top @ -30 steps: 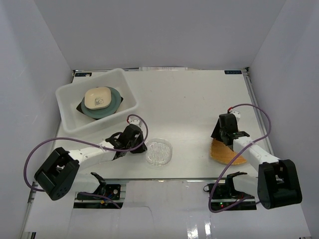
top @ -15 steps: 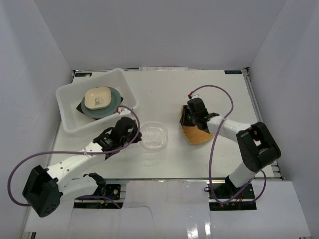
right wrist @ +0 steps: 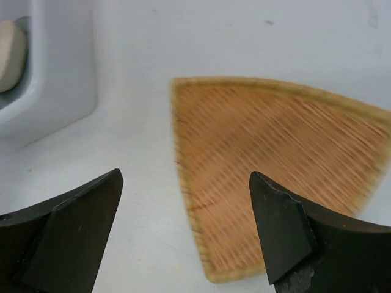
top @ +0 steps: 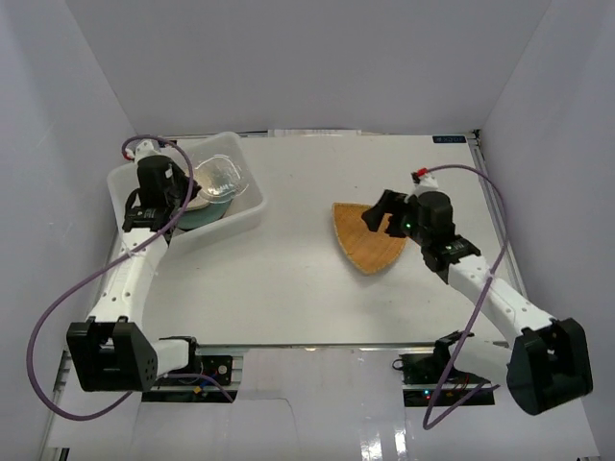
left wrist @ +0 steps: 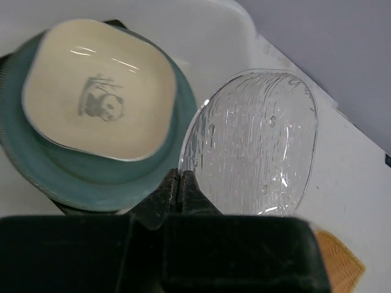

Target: Place the plates into the plastic bin on the countertop

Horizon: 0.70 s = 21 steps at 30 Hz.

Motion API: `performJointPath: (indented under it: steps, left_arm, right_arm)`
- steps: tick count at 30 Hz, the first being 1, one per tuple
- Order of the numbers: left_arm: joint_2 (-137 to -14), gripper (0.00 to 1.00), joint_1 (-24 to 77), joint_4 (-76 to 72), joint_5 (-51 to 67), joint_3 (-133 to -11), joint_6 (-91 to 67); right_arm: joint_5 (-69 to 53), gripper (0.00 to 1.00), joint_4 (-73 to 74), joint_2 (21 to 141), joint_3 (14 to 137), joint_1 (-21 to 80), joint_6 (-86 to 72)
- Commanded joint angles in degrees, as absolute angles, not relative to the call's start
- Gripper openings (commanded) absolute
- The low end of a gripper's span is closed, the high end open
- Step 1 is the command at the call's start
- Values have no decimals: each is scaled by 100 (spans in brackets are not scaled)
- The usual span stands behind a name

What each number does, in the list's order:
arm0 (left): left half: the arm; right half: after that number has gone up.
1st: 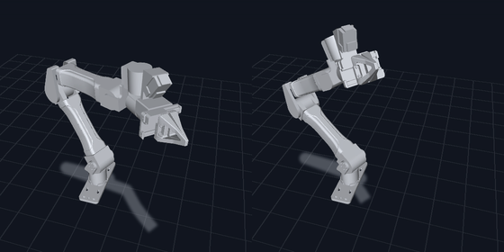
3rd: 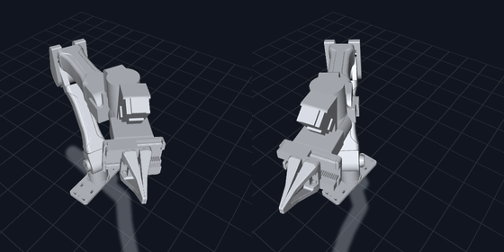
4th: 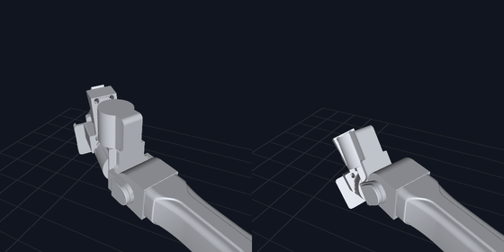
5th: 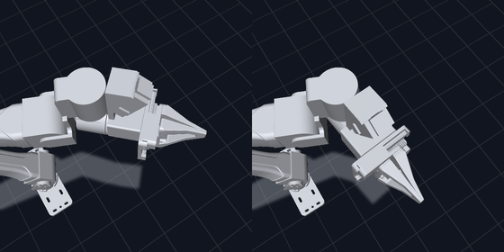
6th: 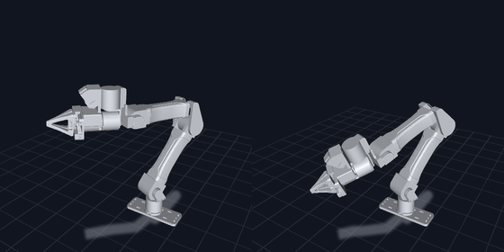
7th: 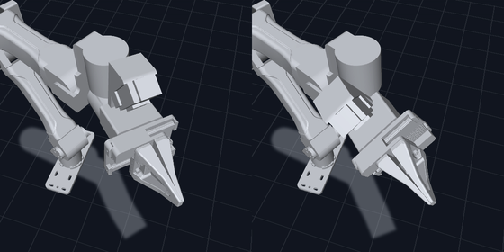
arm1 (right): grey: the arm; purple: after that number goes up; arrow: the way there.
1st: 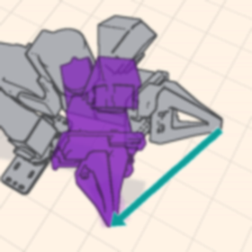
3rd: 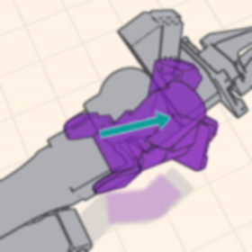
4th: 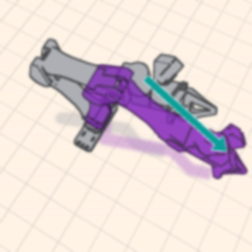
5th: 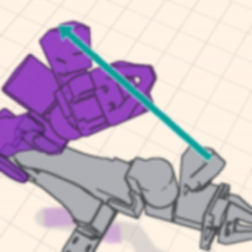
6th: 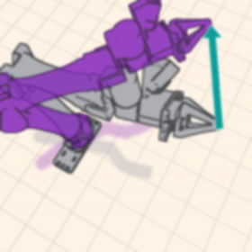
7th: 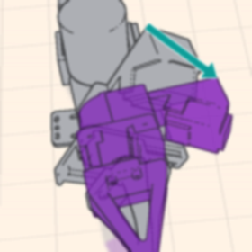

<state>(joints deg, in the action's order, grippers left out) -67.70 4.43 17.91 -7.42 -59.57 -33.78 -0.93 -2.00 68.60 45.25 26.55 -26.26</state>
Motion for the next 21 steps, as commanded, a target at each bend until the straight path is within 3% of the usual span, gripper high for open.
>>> performJointPath:
  steps: [1,4,10,12,15,16,17,19,21]
  left_arm:
    - [-7074,0,-368,1740,-167,-6248,-3454]
    - [-7487,0,-834,1608,-35,-6336,-3559]
    - [-8436,0,-1274,1591,-9,-6767,-3621]
    - [-8743,5,-1292,1678,255,-6969,-3569]
    - [-8850,46,-1301,1740,194,-7075,-3507]
    - [-8824,88,-1309,1740,150,-7075,-3498]
    - [-8781,98,-1310,1749,115,-7084,-3498]
    - [-8605,98,-1310,1758,132,-7101,-3489]
    - [-8273,98,-1310,1758,271,-7075,-3515]
  right_arm:
    - [-576,90,-333,6286,3299,1421,-3075]
    - [-1193,91,-667,5960,2515,662,-3313]
    - [-1774,98,-1352,6169,1908,238,-3717]
    - [-1837,98,-1643,6380,1828,176,-3805]
    - [-2134,99,-2029,6872,1776,114,-3893]
    - [-2249,98,-2196,7204,1775,114,-4033]
    - [-2363,99,-2493,7381,1784,114,-4104]
    - [-2575,99,-2872,7698,1758,114,-4314]
    - [-2732,87,-3380,8129,1723,114,-4648]
